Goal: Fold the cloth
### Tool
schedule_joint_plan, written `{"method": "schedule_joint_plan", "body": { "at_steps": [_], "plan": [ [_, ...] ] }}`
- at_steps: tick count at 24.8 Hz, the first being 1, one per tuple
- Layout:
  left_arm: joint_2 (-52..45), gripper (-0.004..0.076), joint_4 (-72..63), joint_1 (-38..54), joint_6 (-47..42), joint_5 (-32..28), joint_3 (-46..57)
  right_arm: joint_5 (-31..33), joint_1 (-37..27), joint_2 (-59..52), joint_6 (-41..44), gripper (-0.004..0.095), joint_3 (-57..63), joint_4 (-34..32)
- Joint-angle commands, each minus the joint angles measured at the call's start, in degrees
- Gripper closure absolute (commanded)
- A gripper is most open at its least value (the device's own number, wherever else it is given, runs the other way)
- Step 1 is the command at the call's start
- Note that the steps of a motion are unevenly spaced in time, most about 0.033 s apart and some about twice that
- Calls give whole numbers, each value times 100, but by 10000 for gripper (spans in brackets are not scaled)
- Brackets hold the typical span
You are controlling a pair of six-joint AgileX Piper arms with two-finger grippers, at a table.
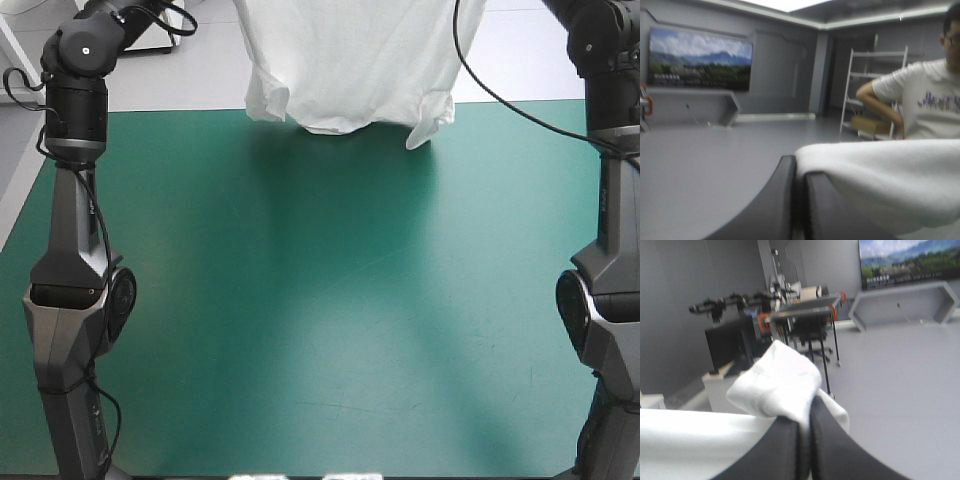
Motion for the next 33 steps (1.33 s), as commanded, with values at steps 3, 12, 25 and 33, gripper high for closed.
{"method": "schedule_joint_plan", "body": {
  "at_steps": [3, 12, 25, 33],
  "plan": [
    [-273, 734, 865, 81, -741, 1798, -145, 800, -91, -586, -289, 921, 799, -73],
    [-553, 734, 2156, 81, -2098, 3994, 410, 1785, -91, -1682, -573, 921, 3889, -46],
    [-4135, 734, 3329, -534, -2135, 3968, 7702, 2329, 926, -3879, -464, 921, 8336, -515],
    [-4880, 734, 3648, -1008, -2410, 3968, 9520, 2716, 1420, -4513, -71, 921, 9752, -828]
  ]
}}
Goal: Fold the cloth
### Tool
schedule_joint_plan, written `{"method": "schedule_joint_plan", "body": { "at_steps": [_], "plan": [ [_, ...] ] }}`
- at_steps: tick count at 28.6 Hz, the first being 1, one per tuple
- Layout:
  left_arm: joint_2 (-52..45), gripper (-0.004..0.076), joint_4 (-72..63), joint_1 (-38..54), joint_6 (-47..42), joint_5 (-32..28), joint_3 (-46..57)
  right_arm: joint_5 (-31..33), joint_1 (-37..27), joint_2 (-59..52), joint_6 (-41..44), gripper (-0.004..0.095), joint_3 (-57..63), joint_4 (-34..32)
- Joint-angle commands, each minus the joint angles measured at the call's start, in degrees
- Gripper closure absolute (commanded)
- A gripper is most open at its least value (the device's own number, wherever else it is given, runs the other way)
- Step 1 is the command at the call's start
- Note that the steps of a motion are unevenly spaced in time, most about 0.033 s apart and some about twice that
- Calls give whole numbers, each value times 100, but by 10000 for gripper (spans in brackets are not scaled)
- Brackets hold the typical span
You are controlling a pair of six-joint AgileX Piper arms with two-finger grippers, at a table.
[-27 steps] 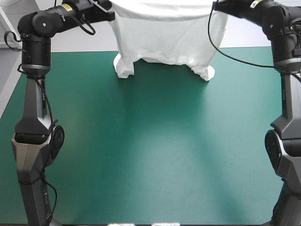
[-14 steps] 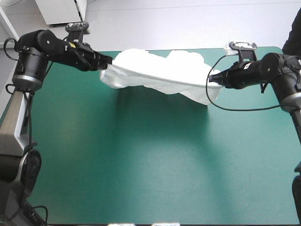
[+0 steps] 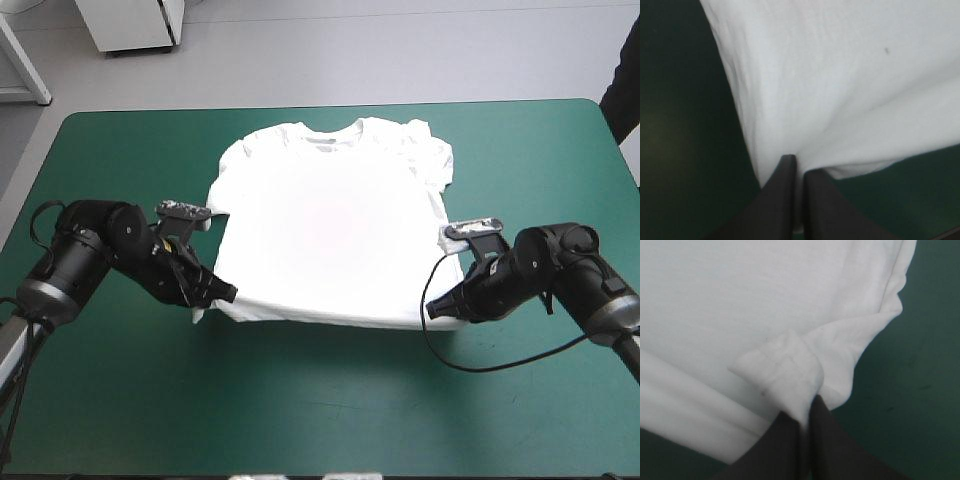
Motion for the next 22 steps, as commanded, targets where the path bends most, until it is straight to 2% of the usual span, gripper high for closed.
{"method": "schedule_joint_plan", "body": {
  "at_steps": [1, 9, 18, 20, 22],
  "plan": [
    [-441, 734, 130, -157, -175, 304, 462, 127, 113, -414, 77, 921, 315, -190],
    [-997, 734, 35, -623, -592, 231, 1638, 261, 151, -1007, 157, 920, 1273, 152],
    [-1018, 731, -256, -755, -592, 124, 2063, 327, 151, -1154, 172, 913, 1802, 139],
    [-1018, 710, -340, -755, -563, 124, 2125, 371, 151, -1146, 172, 874, 1811, 139],
    [-1008, 654, -365, -755, -563, 136, 2167, 393, 151, -1121, 182, 804, 1811, 139]
  ]
}}
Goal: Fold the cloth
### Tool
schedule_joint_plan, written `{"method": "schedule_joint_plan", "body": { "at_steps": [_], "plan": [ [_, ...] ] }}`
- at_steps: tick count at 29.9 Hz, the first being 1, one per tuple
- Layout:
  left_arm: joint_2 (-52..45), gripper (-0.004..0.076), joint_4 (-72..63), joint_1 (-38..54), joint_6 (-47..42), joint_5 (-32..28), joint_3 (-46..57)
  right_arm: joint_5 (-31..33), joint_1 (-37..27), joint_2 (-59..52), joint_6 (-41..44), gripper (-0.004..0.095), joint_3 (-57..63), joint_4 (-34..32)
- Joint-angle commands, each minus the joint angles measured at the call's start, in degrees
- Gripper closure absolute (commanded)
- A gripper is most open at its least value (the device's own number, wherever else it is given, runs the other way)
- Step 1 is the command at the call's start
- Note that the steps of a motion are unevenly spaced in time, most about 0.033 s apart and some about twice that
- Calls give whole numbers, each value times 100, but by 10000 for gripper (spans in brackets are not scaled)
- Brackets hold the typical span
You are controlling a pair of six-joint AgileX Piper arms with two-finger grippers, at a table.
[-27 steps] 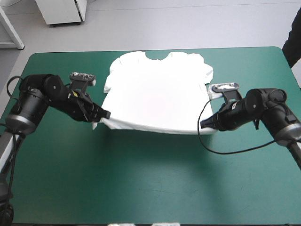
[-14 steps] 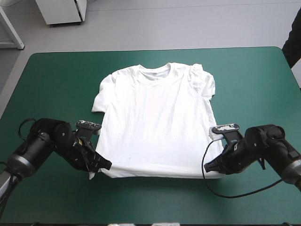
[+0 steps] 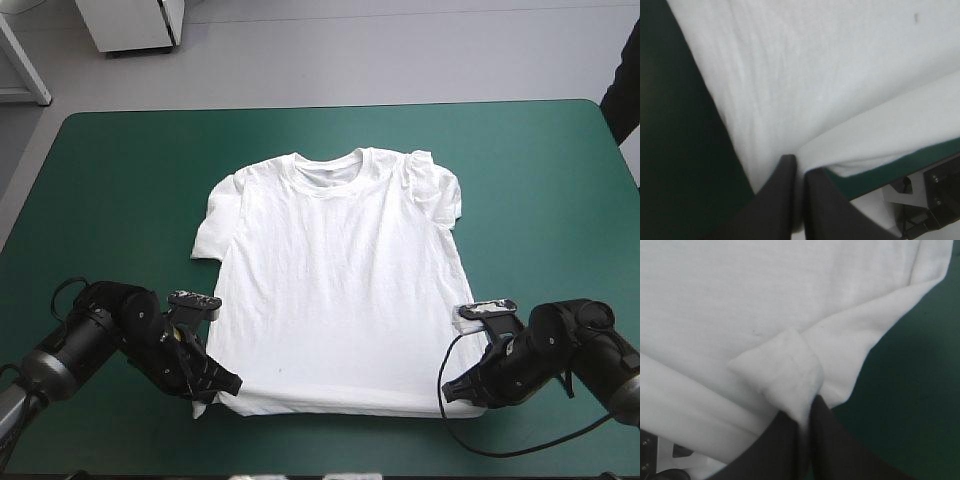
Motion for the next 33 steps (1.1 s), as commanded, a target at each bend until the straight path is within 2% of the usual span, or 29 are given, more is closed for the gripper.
{"method": "schedule_joint_plan", "body": {
  "at_steps": [1, 6, 9, 13, 17, 20, 26, 33],
  "plan": [
    [-98, 612, 18, -28, -39, 320, -49, 173, 1, -35, -14, 761, -96, -131],
    [-98, 398, 18, -17, 0, 510, -22, 237, 1, -35, -14, 555, -96, -131],
    [-98, 334, -27, -17, 0, 510, -22, 370, 1, -35, -14, 455, -109, -131],
    [-196, 325, -183, -17, 0, 510, -119, 837, 1, -94, -14, 408, -387, -131],
    [-492, 325, -223, -17, -131, 510, -676, 825, 1, -213, 38, 407, -1024, -346],
    [-648, 325, 114, -17, -378, 472, -1454, 610, 1, -213, 322, 406, -1649, -819],
    [-464, 323, 1385, -17, -870, 142, -2767, -436, 1, -142, 935, 404, -2557, -1887],
    [232, 322, 1821, -17, -1131, -259, -3026, -624, 1, 464, 1062, 329, -3306, -2290]
  ]
}}
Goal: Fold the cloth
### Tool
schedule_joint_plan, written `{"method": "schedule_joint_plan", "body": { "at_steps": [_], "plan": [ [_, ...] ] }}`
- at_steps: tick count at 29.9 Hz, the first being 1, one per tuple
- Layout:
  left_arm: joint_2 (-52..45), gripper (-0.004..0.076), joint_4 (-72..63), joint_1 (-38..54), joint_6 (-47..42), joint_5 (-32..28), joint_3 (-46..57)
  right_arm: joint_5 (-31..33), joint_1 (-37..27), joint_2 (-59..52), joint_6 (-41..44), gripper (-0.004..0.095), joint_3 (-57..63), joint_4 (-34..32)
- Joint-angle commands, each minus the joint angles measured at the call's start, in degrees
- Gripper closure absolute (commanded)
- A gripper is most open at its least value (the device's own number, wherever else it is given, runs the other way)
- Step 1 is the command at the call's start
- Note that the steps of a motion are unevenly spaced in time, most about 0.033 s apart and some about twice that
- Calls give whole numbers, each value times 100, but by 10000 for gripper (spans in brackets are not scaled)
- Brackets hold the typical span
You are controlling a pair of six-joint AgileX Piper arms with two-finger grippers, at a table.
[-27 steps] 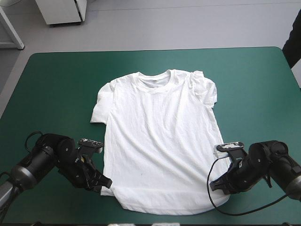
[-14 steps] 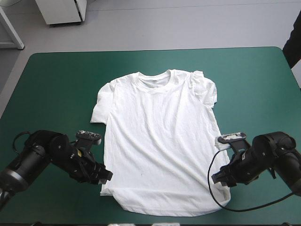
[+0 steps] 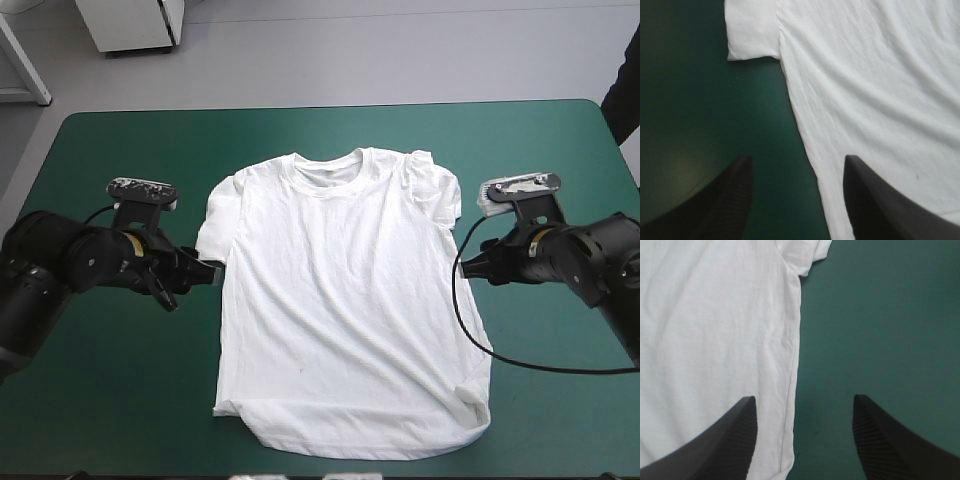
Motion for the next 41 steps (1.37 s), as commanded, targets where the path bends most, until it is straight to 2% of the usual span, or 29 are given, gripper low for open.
{"method": "schedule_joint_plan", "body": {
  "at_steps": [1, 7, 12, 24, 34, 36, 38, 41],
  "plan": [
    [370, 317, 95, -17, -100, -359, -184, -293, 1, 293, 26, 318, -499, -194],
    [1134, 276, 70, -17, -295, -488, -184, -336, 1, 938, 36, 317, -942, -170],
    [1713, 274, 70, -17, -361, -670, -128, -336, 1, 1266, -16, 317, -1126, -170],
    [2707, 274, 70, -17, -536, -1478, 277, -422, 1, 1325, -270, 317, -1130, -237],
    [3344, 276, 76, -17, -560, -1695, 277, -431, 1, 1325, -319, 318, -1130, -216],
    [3389, 294, 52, -17, -560, -1742, 286, -445, 1, 1337, -319, 317, -1130, -216],
    [3447, 344, 52, -17, -560, -1769, 291, -458, 1, 1387, -344, 318, -1130, -240],
    [3562, 489, 65, -17, -560, -1769, 305, -485, 1, 1514, -369, 318, -1130, -298]
  ]
}}
